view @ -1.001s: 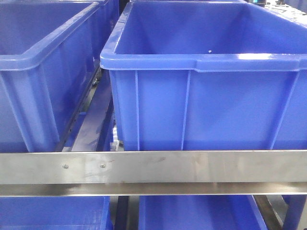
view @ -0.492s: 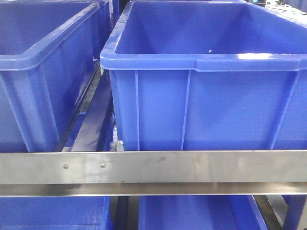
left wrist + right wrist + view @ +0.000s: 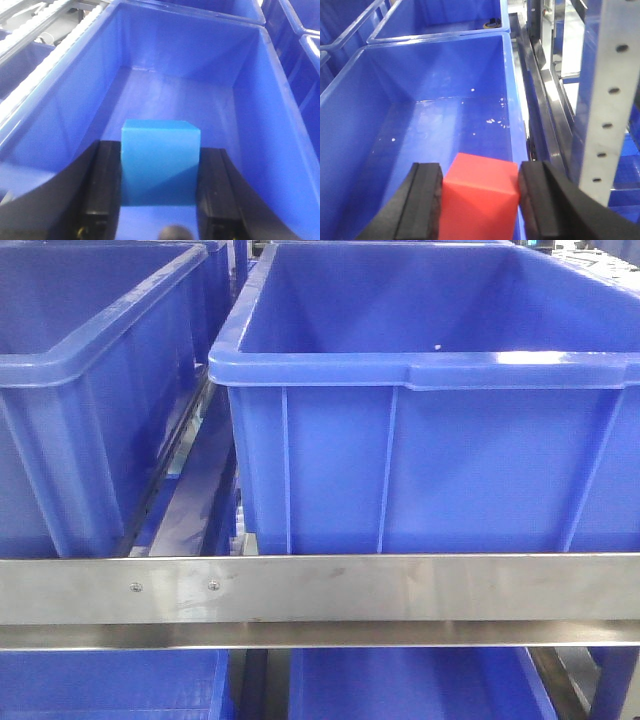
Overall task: Sort and place red and blue blocks on shelf
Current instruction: 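Open the right gripper to drop the red cube into its blue bin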
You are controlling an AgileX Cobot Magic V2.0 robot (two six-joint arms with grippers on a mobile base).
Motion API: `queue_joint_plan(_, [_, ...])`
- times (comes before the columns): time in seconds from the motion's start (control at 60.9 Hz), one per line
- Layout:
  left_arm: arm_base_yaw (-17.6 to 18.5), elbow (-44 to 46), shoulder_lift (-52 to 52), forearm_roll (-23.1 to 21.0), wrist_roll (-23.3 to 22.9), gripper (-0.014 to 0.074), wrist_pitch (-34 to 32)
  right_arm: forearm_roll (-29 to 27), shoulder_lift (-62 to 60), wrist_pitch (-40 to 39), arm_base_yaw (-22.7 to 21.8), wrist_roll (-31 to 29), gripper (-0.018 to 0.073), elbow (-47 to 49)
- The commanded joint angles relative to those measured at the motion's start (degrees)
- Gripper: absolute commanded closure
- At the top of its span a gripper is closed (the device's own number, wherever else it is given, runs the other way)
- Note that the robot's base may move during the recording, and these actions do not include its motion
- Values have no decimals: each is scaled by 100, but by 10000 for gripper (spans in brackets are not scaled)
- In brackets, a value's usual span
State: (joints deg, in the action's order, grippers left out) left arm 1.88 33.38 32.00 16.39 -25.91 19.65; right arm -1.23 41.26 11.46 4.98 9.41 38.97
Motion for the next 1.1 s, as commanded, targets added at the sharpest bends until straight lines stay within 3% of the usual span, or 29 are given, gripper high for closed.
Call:
queue_joint_plan(0.0, [2, 385, 329, 59, -11, 474, -684, 52, 222, -635, -30, -40, 511, 328])
queue_joint_plan(0.476, [2, 1111, 2087, 59, -11, 474, -1386, 52, 1321, -997, 0, -40, 511, 950])
queue_joint_plan(0.821, [2, 1337, 2925, 59, -11, 474, -1564, 617, 2331, -1146, 646, -45, 511, 1448])
queue_joint_plan(1.083, [2, 1459, 3101, 73, -11, 444, -1612, 617, 2717, -1265, 663, -40, 494, 1448])
